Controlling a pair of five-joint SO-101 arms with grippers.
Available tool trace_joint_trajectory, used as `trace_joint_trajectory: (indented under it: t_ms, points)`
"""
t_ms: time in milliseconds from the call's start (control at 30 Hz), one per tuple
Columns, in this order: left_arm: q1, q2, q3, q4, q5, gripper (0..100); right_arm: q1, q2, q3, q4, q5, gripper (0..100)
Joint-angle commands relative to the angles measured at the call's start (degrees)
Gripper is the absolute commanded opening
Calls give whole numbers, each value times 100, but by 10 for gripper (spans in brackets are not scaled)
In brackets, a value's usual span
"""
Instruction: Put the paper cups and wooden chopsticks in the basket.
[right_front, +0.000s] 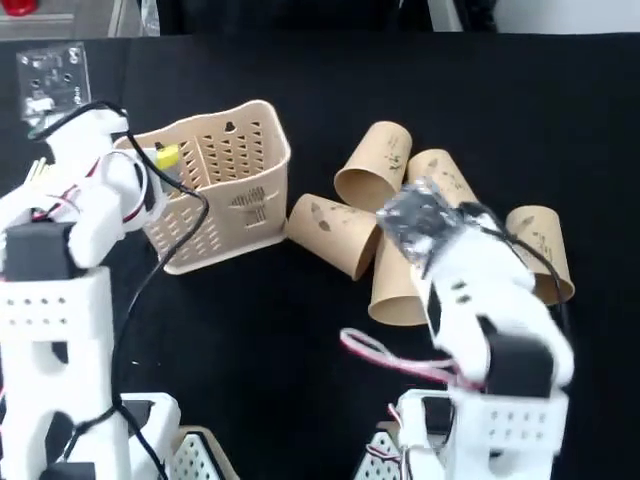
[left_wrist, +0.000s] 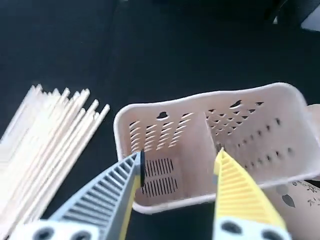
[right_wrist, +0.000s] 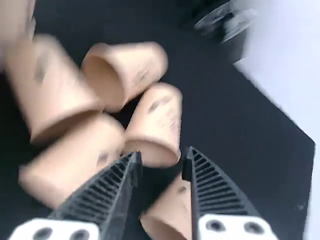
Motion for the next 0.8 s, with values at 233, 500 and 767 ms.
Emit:
trace_joint_trajectory:
  t_ms: [233, 500, 767]
  points:
    - [-233, -826, -1253, 1495, -1029, 230, 229, -1613, -426, 2470, 3490, 270]
    - [-752, -2523, 303, 791, -1459, 231, 624, -4110, 2888, 2092, 3851, 273]
    - [-1367, -4026, 3319, -440, -1521, 232, 185, -4321, 4488, 325, 2919, 273]
